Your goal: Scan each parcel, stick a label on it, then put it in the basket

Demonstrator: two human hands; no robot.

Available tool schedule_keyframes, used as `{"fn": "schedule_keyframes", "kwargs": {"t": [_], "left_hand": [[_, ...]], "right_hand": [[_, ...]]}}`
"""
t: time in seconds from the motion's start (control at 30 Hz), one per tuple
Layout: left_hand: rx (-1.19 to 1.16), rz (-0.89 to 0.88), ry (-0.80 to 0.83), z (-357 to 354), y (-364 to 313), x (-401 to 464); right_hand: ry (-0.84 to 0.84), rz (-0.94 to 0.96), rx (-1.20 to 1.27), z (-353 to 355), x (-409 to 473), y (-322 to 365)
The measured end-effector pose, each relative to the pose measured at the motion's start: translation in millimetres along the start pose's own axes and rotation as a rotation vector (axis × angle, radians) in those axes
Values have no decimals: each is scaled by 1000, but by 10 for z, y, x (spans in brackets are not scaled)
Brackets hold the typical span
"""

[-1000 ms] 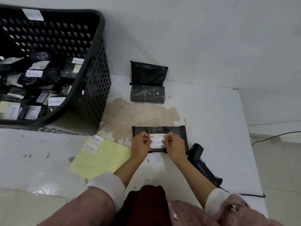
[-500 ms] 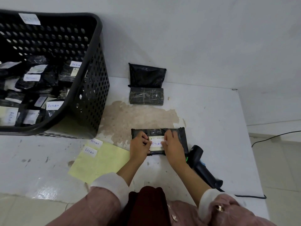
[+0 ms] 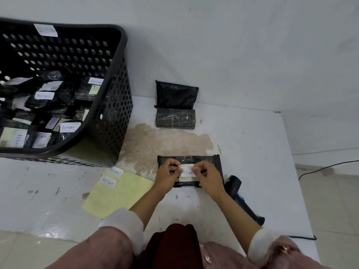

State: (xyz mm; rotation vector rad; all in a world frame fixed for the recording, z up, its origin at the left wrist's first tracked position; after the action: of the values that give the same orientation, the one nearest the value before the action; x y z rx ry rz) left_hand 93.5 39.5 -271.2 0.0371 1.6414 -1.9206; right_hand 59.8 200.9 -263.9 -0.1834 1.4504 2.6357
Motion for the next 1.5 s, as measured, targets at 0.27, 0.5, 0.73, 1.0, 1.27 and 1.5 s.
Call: {"fn": "schedule_keyframes", "kwargs": {"t": [0.27,0.5,0.73,1.0,1.27,1.5], "left_hand": [[152,-273,127,-139,-281,-125],[48,-233,73,-23,-488,81],[128,-194,-60,297,-504,383],[414,-143,-172,461,-146,427],[527,-274,-209,383,-169,402],[536,-353,-204,374,-169,375]], "right_hand": [[33,-70,-31,-1,66,32],[10,-89,137,78,146,186],[67,-97,207,-149,283,455],[72,31,-222,-566,227,440],[44,367,-590,-656,202,578],[88,797,-812,-576,-135,426]]}}
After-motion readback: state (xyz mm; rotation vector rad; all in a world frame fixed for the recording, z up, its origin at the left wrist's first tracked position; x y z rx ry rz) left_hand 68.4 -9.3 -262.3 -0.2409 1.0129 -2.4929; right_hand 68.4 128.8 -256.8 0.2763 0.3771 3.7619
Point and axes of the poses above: each hand's wrist, its own x-axis towards the middle knuckle, its own z-axis out of the back of the hand, y = z × x, the point moved 5 cm from there along x, towards the middle knuckle, and after that the axes turned 13 degrees about -y, right-handed, at the moved point
